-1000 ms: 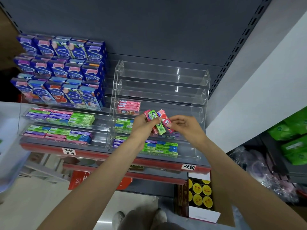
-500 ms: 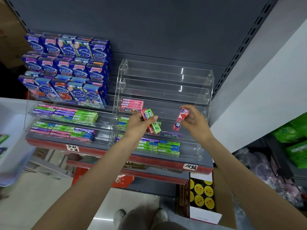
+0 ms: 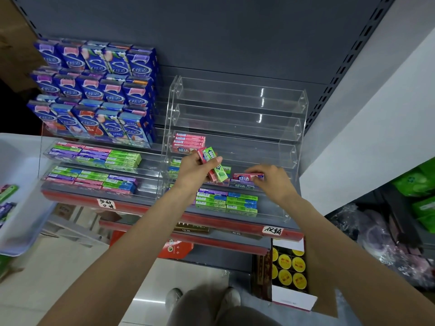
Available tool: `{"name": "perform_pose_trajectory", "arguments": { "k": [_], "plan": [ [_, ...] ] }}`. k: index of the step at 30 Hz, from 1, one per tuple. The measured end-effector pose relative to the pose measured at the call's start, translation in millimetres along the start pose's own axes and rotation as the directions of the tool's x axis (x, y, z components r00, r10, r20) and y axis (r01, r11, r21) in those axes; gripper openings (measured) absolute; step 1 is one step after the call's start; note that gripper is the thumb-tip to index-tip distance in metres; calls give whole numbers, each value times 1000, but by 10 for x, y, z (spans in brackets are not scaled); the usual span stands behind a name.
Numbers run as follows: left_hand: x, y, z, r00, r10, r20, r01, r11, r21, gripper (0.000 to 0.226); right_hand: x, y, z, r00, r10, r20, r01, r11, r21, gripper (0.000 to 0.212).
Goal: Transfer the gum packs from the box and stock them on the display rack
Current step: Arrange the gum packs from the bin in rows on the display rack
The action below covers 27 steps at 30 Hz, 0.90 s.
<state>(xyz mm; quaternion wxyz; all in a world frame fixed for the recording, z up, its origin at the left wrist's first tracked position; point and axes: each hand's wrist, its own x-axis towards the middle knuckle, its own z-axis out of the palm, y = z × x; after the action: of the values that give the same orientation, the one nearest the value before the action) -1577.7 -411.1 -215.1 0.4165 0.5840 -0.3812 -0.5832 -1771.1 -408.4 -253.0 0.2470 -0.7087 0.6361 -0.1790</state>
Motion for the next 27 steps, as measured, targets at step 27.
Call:
{"name": "perform_pose_trajectory", "arguments": {
  "k": [27],
  "plan": [
    [17, -49, 157, 998, 2, 64, 4, 997, -82, 10, -49, -308, -142, 999, -10, -40, 24, 924, 383, 22]
  ]
}}
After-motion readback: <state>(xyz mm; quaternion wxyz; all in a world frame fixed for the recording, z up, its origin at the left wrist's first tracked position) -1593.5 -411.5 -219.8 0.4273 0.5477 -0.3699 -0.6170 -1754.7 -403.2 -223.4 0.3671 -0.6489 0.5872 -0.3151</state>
